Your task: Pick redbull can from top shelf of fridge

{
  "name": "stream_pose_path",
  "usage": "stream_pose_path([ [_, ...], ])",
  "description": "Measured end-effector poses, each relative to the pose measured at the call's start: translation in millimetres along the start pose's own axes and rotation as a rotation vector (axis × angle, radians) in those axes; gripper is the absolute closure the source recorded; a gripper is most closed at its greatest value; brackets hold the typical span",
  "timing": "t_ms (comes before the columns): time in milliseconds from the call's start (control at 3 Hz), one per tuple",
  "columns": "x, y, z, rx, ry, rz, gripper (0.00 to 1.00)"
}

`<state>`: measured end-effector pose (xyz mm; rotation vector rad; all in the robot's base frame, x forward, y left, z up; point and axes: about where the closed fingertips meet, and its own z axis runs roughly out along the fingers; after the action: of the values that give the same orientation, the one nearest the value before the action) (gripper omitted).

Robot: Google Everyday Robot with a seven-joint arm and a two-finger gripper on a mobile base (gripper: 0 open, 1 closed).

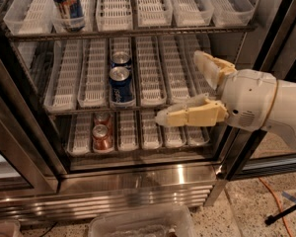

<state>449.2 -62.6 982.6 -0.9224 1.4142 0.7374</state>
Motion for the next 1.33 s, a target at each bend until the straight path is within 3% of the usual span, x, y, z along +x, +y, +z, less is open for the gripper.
stream_pose_path([
  [1000,-34,-13,41,0.040,0.051,-0.039,0.00],
  [1333,-54,-14,70,0.038,0.020,-0.050,0.00],
])
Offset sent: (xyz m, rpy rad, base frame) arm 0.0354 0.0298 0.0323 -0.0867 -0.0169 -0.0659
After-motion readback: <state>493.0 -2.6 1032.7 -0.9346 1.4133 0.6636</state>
